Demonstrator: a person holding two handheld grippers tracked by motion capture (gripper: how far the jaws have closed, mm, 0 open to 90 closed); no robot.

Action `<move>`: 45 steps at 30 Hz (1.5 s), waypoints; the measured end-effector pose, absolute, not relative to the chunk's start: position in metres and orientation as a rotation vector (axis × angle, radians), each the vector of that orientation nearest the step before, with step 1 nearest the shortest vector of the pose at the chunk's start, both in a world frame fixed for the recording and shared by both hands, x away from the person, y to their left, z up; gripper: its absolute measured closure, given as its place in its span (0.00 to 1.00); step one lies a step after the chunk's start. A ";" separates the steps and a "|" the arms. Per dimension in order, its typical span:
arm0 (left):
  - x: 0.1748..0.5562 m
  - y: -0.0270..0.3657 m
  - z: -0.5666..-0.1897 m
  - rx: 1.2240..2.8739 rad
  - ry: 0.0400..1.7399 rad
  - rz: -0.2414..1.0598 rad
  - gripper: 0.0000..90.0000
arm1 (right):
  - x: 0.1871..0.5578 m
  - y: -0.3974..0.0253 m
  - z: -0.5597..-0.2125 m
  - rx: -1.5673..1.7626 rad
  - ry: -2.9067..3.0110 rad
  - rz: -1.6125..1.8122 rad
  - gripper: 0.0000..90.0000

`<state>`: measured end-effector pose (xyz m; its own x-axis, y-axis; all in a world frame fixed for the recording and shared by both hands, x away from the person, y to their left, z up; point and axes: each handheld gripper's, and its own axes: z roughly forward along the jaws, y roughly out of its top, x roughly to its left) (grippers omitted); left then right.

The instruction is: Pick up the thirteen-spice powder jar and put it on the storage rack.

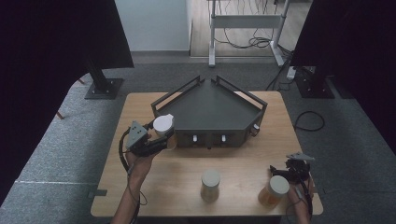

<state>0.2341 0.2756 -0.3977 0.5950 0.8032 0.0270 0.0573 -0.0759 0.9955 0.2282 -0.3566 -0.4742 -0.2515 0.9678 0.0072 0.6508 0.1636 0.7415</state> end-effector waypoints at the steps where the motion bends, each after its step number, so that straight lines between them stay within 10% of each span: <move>1: 0.235 0.275 -0.396 1.540 0.752 0.726 0.34 | 0.228 -0.357 -0.474 1.529 1.971 0.881 0.00; 45: 0.287 0.254 -0.360 1.548 0.791 0.762 0.34 | 0.228 -0.357 -0.474 1.531 1.970 0.883 0.00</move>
